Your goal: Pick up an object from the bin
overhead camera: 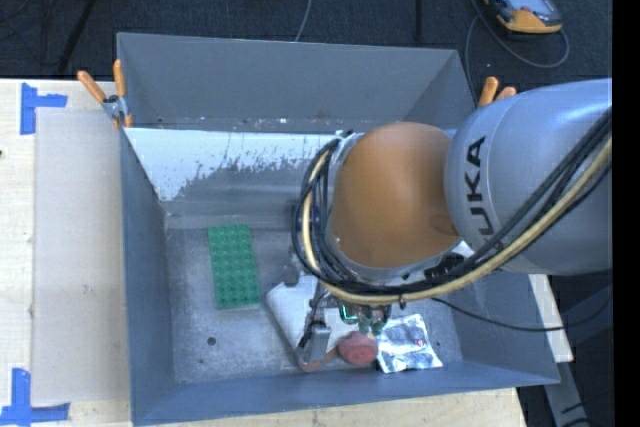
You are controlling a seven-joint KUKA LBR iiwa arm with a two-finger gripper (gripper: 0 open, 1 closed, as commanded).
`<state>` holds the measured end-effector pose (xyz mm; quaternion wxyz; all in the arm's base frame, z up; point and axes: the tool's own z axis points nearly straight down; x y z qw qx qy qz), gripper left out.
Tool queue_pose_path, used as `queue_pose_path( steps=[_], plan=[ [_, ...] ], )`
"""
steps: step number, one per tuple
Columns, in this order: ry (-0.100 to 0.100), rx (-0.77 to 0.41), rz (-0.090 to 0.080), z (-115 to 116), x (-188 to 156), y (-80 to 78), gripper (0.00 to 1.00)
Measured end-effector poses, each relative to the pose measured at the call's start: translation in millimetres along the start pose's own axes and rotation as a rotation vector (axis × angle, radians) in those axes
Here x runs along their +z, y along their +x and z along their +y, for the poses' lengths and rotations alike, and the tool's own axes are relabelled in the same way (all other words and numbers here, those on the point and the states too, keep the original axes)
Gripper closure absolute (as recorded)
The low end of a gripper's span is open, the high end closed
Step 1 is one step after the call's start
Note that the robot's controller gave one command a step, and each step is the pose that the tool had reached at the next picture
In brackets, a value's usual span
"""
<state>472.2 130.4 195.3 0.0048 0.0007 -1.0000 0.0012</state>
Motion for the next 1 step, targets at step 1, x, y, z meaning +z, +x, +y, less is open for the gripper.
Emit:
queue_pose_path(
  steps=[1],
  plan=[
    [-0.001, -0.193, -0.007, -1.2, 128.3, -50.7, 0.00]
  ],
)
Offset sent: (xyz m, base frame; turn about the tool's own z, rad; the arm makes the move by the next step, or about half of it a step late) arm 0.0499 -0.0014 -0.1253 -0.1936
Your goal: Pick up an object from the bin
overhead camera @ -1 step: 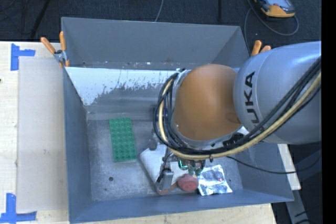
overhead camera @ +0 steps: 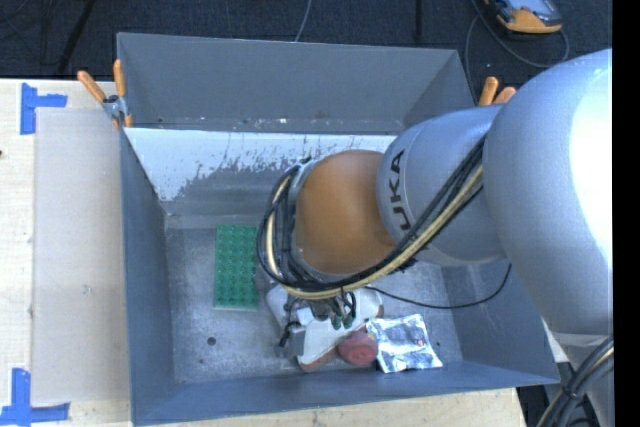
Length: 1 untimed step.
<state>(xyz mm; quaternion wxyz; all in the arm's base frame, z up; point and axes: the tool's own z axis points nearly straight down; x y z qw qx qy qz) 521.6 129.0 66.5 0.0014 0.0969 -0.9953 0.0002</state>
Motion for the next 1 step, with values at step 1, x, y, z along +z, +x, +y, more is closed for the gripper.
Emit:
queue_pose_path(
  steps=[1],
  plan=[
    [-0.001, -0.051, -0.005, 34.4, -5.9, -37.5, 0.00]
  ],
)
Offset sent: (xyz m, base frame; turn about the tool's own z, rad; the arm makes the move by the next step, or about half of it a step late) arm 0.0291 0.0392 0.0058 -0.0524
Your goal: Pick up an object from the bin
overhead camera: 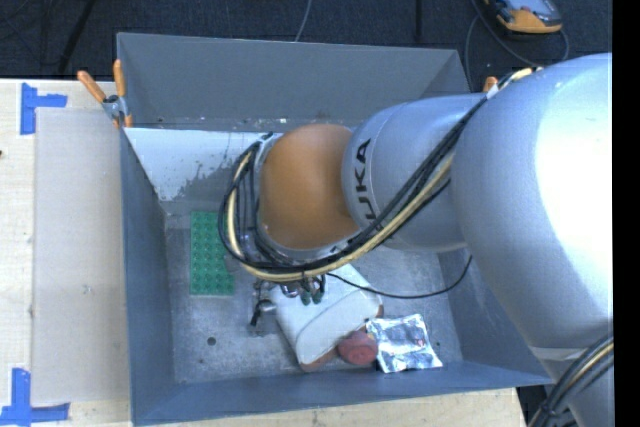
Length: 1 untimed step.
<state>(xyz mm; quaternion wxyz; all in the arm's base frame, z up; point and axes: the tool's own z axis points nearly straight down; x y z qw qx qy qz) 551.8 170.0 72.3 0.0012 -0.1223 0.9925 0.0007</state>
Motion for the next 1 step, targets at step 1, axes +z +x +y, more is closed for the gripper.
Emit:
queue_pose_path(
  steps=[1],
  plan=[
    [0.000, 0.055, 0.000, 29.5, 2.4, -61.5, 0.00]
  ],
)
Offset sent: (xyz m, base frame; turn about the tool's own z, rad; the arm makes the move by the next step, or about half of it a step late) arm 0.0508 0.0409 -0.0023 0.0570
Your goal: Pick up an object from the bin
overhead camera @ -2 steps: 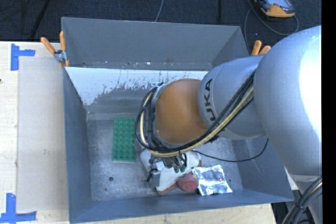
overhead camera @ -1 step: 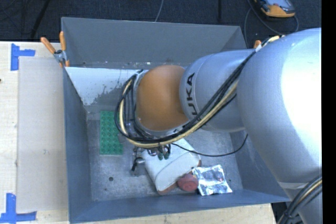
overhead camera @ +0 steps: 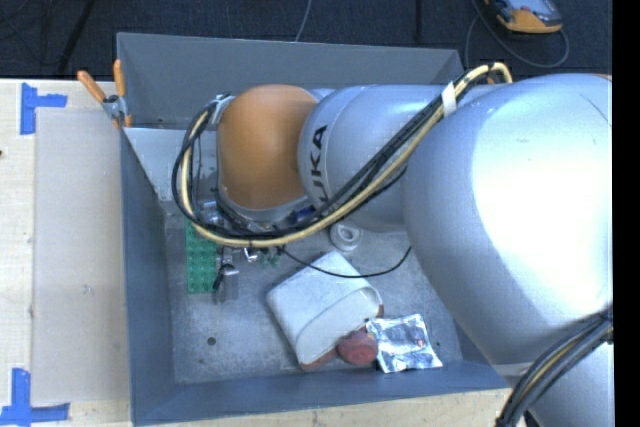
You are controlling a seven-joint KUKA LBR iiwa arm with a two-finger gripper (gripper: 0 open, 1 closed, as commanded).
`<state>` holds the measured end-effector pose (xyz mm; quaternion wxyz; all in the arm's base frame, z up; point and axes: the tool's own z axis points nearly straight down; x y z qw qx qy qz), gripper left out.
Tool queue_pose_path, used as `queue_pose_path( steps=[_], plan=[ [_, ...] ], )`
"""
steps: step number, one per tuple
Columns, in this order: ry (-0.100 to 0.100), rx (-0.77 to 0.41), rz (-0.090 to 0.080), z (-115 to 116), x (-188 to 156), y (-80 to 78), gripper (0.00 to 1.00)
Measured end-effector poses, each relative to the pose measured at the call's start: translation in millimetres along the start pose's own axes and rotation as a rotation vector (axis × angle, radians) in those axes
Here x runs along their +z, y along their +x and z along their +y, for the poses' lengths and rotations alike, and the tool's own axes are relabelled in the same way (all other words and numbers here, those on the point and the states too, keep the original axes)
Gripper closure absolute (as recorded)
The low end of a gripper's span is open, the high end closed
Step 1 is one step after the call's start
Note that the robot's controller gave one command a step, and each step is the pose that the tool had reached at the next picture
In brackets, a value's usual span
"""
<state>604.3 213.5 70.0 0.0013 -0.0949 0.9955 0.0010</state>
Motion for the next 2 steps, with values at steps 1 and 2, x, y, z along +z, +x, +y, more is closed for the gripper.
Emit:
queue_pose_path(
  steps=[1, 2],
  plan=[
    [-0.001, 0.006, 0.003, -1, -1, 1.4, 1.00],
    [0.000, 0.033, -0.007, -3, -172, 14.2, 1.00]
  ],
)
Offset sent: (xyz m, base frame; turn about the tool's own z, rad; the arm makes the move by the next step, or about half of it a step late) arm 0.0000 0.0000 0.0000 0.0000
